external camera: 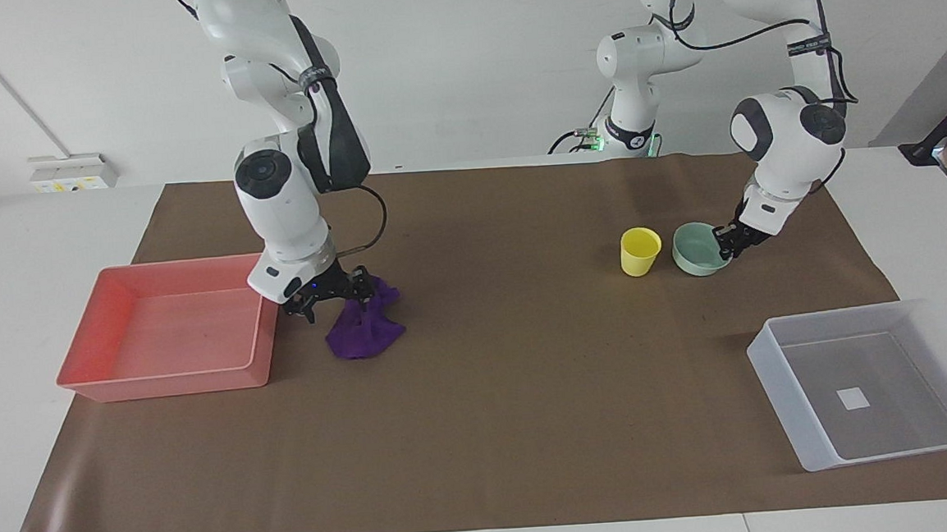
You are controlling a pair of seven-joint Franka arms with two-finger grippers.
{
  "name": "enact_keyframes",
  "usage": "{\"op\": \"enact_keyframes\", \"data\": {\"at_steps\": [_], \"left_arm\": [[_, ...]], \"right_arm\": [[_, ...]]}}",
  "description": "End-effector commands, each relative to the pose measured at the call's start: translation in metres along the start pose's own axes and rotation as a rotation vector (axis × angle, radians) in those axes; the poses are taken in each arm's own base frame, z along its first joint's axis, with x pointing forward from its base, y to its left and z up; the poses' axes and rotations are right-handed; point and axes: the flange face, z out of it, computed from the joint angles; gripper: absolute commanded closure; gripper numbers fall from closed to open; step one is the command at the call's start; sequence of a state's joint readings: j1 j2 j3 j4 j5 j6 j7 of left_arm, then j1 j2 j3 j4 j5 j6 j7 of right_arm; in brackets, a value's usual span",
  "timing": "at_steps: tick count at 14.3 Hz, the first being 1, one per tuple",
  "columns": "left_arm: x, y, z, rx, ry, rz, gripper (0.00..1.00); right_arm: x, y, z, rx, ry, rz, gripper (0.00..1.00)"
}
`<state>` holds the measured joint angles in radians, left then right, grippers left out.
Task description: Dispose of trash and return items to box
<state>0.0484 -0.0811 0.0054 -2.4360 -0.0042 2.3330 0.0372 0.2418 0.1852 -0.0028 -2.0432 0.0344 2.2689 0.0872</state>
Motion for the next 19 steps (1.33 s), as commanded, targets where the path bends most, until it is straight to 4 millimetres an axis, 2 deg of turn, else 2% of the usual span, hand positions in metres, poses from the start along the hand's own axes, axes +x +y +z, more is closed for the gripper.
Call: {"op": "enact_keyframes", "data": {"at_steps": [1,2,3,5,6,7,8,10,12,13,15,17,19], "left_arm": [[0.006,0.000,-0.047,-0.007,-0.037,-0.010,1.00],[0.016,-0.001,-0.084,-0.009,-0.060,-0.010,1.00],[0.031,-0.003,-0.127,-0.010,-0.073,-0.012,1.00],[0.079,-0.005,-0.173,-0.009,-0.062,-0.011,1.00],[0.102,-0.011,-0.186,-0.010,-0.033,-0.018,1.00],[0.126,-0.015,-0.183,-0.009,-0.013,-0.025,1.00],[0.151,-0.023,-0.167,-0.006,0.001,-0.032,1.00],[0.190,-0.086,-0.131,-0.003,0.101,-0.119,1.00],[0.220,-0.109,-0.091,0.015,0.186,-0.135,1.00],[0.227,-0.120,-0.075,0.025,0.225,-0.147,1.00],[0.237,-0.121,-0.041,0.032,0.286,-0.148,1.00],[0.240,-0.114,-0.031,0.028,0.284,-0.139,1.00],[0.239,-0.110,-0.024,0.027,0.279,-0.135,0.99]], "right_arm": [[-0.010,-0.009,0.036,0.007,0.007,0.012,0.02],[-0.014,-0.008,0.047,0.007,0.009,0.013,0.05],[-0.017,-0.008,0.053,0.006,0.009,0.009,0.20],[-0.017,-0.007,0.052,0.005,0.002,0.007,0.62],[-0.017,-0.009,0.052,0.006,0.004,0.007,0.78],[-0.018,-0.009,0.053,0.005,-0.005,0.010,0.89],[-0.019,-0.005,0.054,0.003,-0.021,0.015,0.97],[-0.017,0.006,0.043,0.001,-0.028,0.027,1.00],[-0.009,0.006,0.015,0.004,-0.024,0.031,1.00],[-0.006,0.007,-0.002,0.003,-0.025,0.031,1.00],[-0.006,0.011,-0.037,-0.004,-0.026,0.032,1.00],[-0.007,0.028,-0.075,-0.003,-0.007,0.056,1.00],[-0.010,0.032,-0.109,-0.002,-0.013,0.063,1.00]]}}
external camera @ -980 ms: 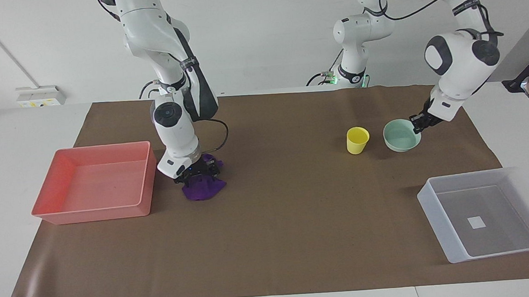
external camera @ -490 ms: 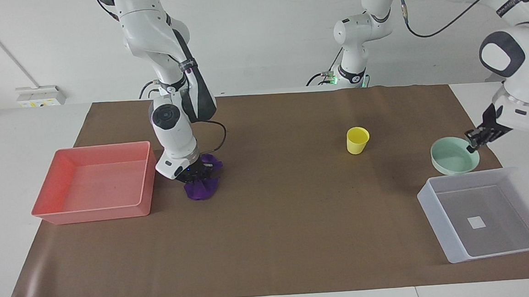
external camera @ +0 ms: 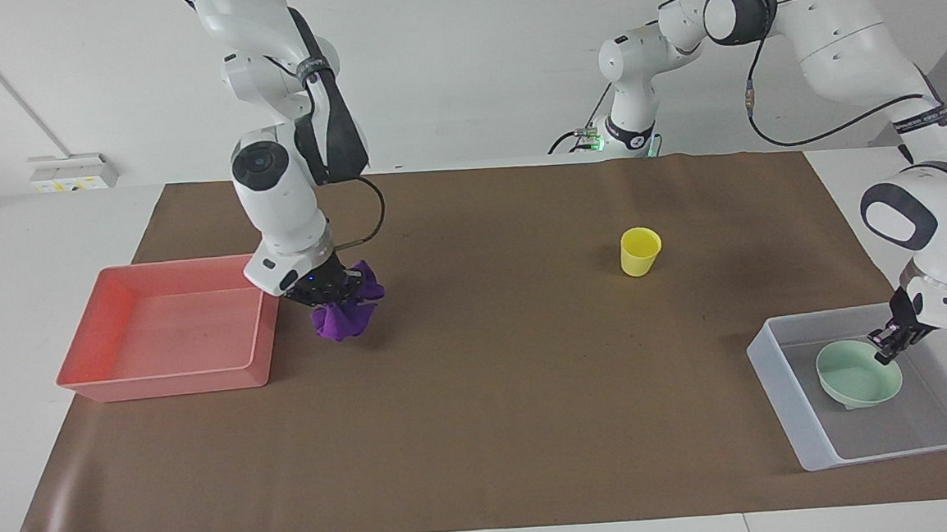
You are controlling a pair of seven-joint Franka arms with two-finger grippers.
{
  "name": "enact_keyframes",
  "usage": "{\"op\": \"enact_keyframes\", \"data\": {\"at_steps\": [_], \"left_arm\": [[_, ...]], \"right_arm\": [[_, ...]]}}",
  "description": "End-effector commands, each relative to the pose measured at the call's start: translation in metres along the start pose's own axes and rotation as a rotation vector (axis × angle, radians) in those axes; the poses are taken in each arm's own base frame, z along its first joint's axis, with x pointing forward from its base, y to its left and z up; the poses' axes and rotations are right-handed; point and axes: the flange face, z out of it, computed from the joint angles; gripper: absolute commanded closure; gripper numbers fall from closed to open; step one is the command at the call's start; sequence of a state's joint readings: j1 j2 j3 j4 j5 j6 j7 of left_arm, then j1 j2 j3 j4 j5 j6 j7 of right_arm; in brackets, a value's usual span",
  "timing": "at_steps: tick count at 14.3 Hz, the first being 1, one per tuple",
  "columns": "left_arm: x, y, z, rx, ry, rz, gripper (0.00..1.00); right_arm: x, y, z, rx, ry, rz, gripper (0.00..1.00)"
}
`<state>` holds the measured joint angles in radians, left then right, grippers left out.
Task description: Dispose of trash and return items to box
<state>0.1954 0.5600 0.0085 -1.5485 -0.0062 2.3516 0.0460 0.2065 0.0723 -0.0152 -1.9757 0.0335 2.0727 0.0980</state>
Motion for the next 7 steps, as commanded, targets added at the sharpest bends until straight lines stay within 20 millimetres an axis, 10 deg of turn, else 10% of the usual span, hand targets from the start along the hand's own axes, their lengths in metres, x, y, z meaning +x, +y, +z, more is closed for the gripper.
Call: {"op": "enact_keyframes", "data": {"at_steps": [1,2,3,7], "left_arm": [[0.000,0.005,0.000,-0.001,0.021,0.009,0.74],[0.001,0.006,0.000,-0.001,0.027,0.010,0.21],[0.004,0.008,-0.004,-0.001,0.030,0.011,0.06],[0.014,0.023,-0.095,-0.013,0.058,0.014,0.00]], "right_arm": [[-0.007,0.015,-0.047,0.000,0.005,0.023,1.00],[-0.012,0.033,-0.070,-0.001,0.014,0.047,1.00],[-0.017,0.046,-0.088,-0.001,0.021,0.039,1.00],[-0.037,0.151,-0.110,-0.003,-0.006,-0.027,1.00]]}}
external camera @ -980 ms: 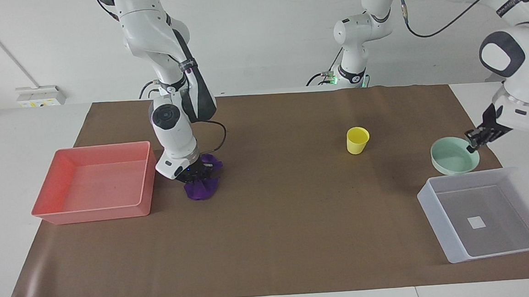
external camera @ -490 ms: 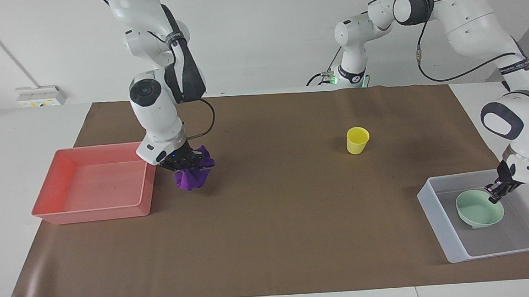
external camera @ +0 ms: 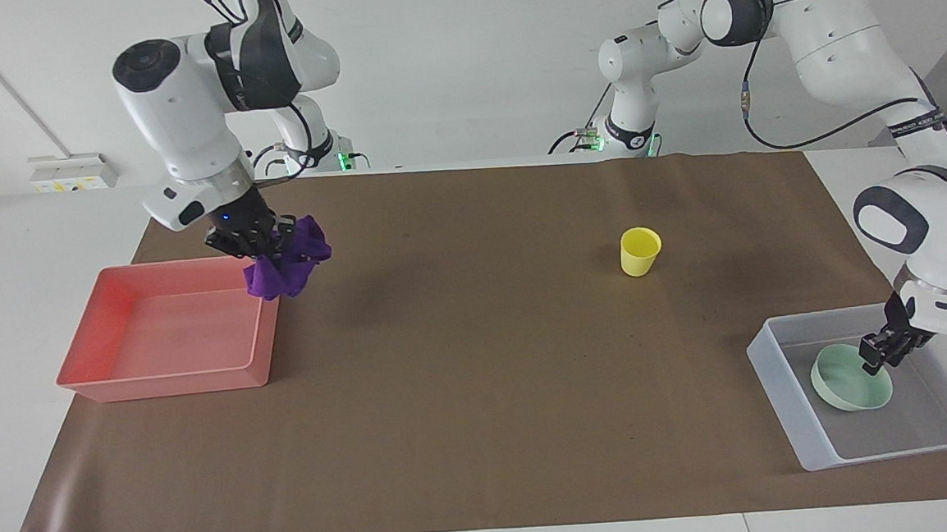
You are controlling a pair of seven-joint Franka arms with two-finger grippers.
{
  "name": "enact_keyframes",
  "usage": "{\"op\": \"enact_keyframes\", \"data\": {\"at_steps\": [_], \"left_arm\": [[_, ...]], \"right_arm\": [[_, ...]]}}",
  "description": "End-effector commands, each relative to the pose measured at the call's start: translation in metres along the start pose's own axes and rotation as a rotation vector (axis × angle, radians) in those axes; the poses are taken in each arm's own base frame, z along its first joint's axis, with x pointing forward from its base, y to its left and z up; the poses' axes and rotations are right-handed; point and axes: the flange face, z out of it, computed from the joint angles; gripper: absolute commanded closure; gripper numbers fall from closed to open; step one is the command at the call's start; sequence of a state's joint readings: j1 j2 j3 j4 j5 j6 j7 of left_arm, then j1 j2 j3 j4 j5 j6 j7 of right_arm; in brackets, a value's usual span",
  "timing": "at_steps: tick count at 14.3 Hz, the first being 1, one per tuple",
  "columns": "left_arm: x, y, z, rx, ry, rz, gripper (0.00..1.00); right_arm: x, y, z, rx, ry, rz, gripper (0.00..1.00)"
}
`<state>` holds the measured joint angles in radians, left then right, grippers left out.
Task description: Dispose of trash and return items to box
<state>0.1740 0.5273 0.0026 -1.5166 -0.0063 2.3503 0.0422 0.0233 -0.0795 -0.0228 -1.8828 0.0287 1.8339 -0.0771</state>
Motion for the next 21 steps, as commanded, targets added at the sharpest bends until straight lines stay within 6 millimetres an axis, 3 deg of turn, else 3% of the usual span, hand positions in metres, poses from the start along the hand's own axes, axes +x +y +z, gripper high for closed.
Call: {"op": "enact_keyframes", "data": {"at_steps": [1,3,5,7,9,11,13,17,18,19,21], "left_arm": [[0.000,0.007,-0.094,-0.006,-0.027,-0.019,0.00],[-0.026,0.031,-0.141,-0.019,-0.149,0.003,0.00],[-0.065,0.065,-0.159,-0.026,-0.327,0.049,0.00],[-0.138,0.115,-0.142,0.003,-0.506,0.039,0.01],[-0.209,0.156,-0.113,0.017,-0.476,0.038,0.01],[-0.258,0.176,-0.097,0.018,-0.447,0.046,0.01],[-0.279,0.190,-0.095,0.020,-0.462,0.083,0.01],[-0.297,0.213,-0.091,0.044,-0.474,0.052,0.03],[-0.306,0.216,-0.083,0.050,-0.480,0.047,0.32],[-0.307,0.217,-0.074,0.039,-0.451,0.038,0.66],[-0.296,0.214,-0.063,0.011,-0.389,0.031,0.93]], "right_arm": [[-0.015,0.071,0.003,-0.002,-0.015,-0.042,1.00],[-0.026,0.109,0.010,-0.011,-0.027,-0.037,1.00],[-0.028,0.133,0.026,-0.035,-0.045,-0.085,0.99],[-0.030,0.144,0.066,-0.037,-0.035,-0.088,0.99],[-0.027,0.146,0.105,-0.036,-0.036,-0.090,0.97],[-0.018,0.149,0.135,-0.032,-0.049,-0.092,0.96],[-0.014,0.148,0.151,-0.036,-0.038,-0.099,0.94],[-0.017,0.150,0.187,-0.037,-0.035,-0.097,0.83],[-0.017,0.150,0.189,-0.039,-0.031,-0.097,0.79],[-0.017,0.150,0.188,-0.039,-0.032,-0.096,0.67],[-0.017,0.148,0.188,-0.035,-0.042,-0.091,0.41]]}}
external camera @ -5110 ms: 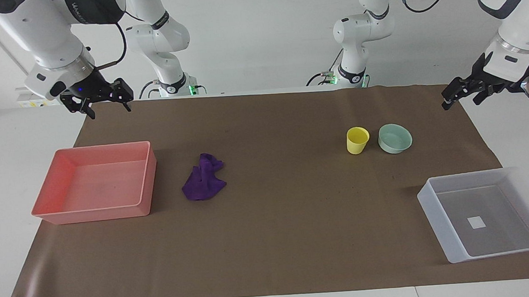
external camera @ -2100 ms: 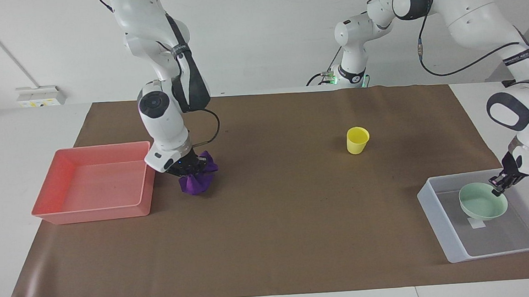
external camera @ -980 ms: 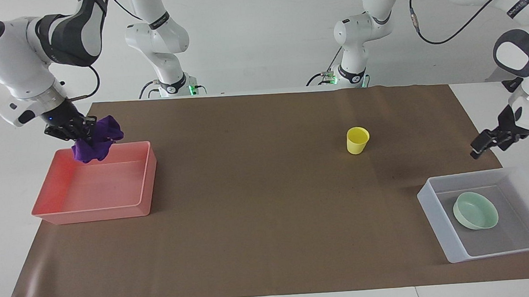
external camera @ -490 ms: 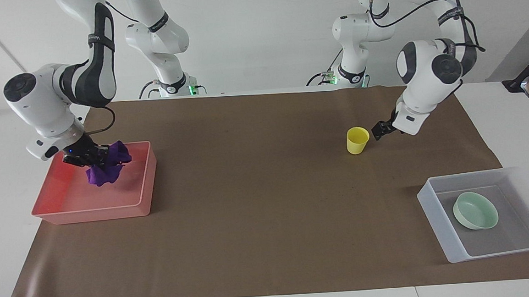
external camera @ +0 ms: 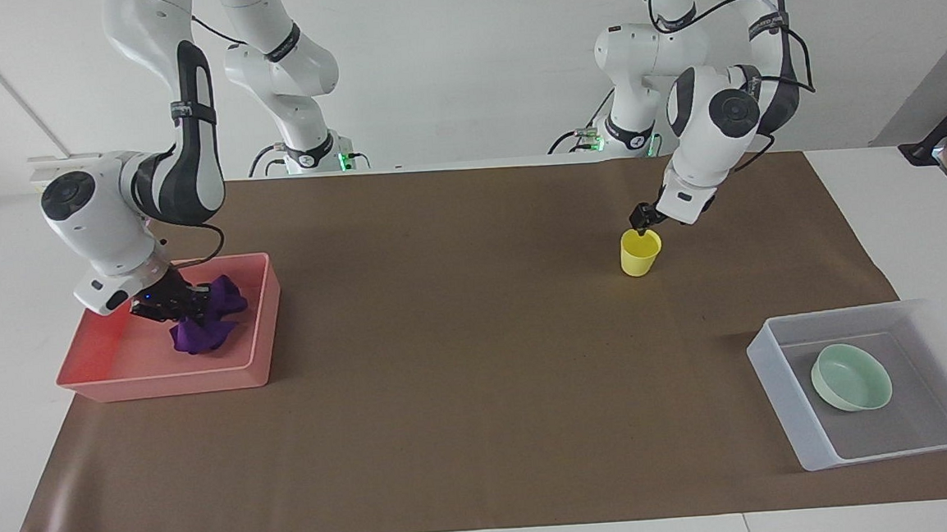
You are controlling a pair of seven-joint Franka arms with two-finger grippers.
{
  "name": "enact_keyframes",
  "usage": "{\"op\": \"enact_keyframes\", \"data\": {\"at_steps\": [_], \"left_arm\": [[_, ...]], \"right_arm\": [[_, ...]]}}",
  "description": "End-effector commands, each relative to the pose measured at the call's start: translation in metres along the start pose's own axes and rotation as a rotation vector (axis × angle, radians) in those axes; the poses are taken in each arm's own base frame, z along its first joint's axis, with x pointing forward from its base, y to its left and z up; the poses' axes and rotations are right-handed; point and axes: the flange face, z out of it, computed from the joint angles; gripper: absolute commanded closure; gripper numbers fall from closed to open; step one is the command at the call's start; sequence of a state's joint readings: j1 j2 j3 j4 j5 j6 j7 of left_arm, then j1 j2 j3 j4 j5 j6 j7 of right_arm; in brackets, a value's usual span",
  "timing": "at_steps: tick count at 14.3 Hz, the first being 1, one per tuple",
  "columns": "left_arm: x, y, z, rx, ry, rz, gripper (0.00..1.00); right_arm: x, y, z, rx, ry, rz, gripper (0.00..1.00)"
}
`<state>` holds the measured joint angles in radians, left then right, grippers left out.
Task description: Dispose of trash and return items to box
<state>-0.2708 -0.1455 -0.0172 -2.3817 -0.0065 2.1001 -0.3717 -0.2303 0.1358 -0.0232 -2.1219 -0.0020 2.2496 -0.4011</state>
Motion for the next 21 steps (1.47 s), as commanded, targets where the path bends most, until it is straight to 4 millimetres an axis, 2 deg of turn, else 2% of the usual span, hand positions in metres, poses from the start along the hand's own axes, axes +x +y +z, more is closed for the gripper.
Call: {"op": "enact_keyframes", "data": {"at_steps": [1,3,5,6,7,9,10,11,12,13,15,16,17,18,19,21], "left_arm": [[0.010,-0.010,0.009,-0.033,0.056,-0.037,1.00],[0.011,-0.011,0.009,-0.032,0.053,-0.040,1.00],[0.024,-0.006,-0.007,-0.037,0.061,-0.053,1.00],[0.036,-0.008,-0.027,-0.041,0.058,-0.066,1.00],[0.049,-0.015,-0.056,-0.043,0.051,-0.085,1.00],[0.087,-0.044,-0.130,-0.054,0.046,-0.141,1.00],[0.120,-0.066,-0.158,-0.061,0.058,-0.183,1.00],[0.146,-0.093,-0.179,-0.077,0.103,-0.227,1.00],[0.164,-0.128,-0.190,-0.077,0.141,-0.284,1.00],[0.182,-0.162,-0.186,-0.081,0.165,-0.325,1.00],[0.216,-0.214,-0.170,-0.085,0.285,-0.326,1.00],[0.232,-0.239,-0.152,-0.086,0.327,-0.356,1.00],[0.247,-0.253,-0.130,-0.092,0.354,-0.378,1.00],[0.257,-0.255,-0.112,-0.093,0.366,-0.380,1.00],[0.266,-0.248,-0.099,-0.098,0.382,-0.373,1.00],[0.271,-0.236,-0.080,-0.097,0.370,-0.356,1.00]], "right_arm": [[-0.002,0.000,-0.003,-0.006,-0.002,-0.011,0.26],[-0.001,-0.001,-0.013,-0.005,-0.005,-0.013,0.18],[0.010,-0.005,-0.034,0.001,-0.009,0.008,0.14],[0.018,-0.015,-0.042,0.001,-0.007,0.021,0.13],[0.027,-0.031,-0.050,0.002,-0.011,0.013,0.13],[0.040,-0.059,-0.069,0.008,-0.038,0.008,0.11],[0.048,-0.077,-0.084,0.010,-0.050,0.007,0.11],[0.054,-0.094,-0.096,0.009,-0.058,0.010,0.11],[0.060,-0.109,-0.107,0.008,-0.061,0.024,0.11],[0.065,-0.126,-0.115,0.011,-0.061,0.035,0.11],[0.070,-0.160,-0.119,0.006,-0.057,0.058,0.11],[0.071,-0.169,-0.121,0.004,-0.057,0.072,0.11],[0.070,-0.170,-0.126,0.005,-0.069,0.074,0.11],[0.069,-0.169,-0.137,0.001,-0.080,0.073,0.11],[0.069,-0.168,-0.151,-0.009,-0.088,0.064,0.11],[0.066,-0.164,-0.181,-0.021,-0.107,0.061,0.10]]}}
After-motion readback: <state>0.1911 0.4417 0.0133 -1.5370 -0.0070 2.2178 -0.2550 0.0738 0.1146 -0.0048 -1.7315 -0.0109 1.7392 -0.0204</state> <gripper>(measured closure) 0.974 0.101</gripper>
